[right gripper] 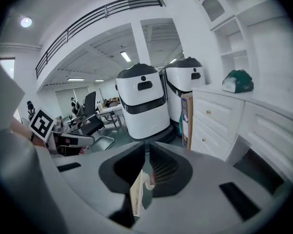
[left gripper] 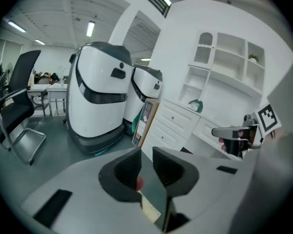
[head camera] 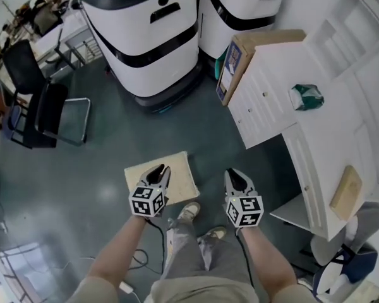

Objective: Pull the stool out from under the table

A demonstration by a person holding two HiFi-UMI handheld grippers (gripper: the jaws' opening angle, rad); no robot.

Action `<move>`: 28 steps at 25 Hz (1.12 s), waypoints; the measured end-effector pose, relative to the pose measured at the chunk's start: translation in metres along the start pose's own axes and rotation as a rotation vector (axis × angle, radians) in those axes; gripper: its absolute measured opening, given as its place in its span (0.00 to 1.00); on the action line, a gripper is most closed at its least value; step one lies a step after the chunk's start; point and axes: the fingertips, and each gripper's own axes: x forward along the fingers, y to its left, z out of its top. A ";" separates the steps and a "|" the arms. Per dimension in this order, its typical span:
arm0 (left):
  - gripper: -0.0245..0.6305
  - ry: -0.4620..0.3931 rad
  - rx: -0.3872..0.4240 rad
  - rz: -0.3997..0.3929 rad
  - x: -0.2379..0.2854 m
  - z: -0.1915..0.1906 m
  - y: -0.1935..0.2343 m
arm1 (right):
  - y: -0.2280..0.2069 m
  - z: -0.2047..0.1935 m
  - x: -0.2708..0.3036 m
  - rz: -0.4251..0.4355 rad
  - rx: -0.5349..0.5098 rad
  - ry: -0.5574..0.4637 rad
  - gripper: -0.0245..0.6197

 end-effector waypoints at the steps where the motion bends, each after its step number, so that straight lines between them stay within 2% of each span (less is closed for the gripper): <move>1: 0.17 -0.009 0.032 -0.025 0.001 0.014 -0.016 | -0.005 0.011 -0.011 -0.014 0.017 -0.013 0.11; 7: 0.15 -0.039 0.181 -0.159 -0.005 0.093 -0.106 | -0.028 0.084 -0.084 -0.074 0.108 -0.117 0.10; 12: 0.11 -0.071 0.292 -0.229 -0.015 0.147 -0.165 | -0.045 0.131 -0.143 -0.143 0.107 -0.205 0.09; 18: 0.09 -0.142 0.372 -0.310 -0.037 0.202 -0.235 | -0.063 0.190 -0.224 -0.225 0.084 -0.339 0.08; 23: 0.08 -0.204 0.446 -0.419 -0.060 0.235 -0.305 | -0.079 0.229 -0.294 -0.291 0.056 -0.443 0.08; 28: 0.08 -0.243 0.493 -0.529 -0.090 0.254 -0.371 | -0.080 0.246 -0.361 -0.350 0.030 -0.520 0.08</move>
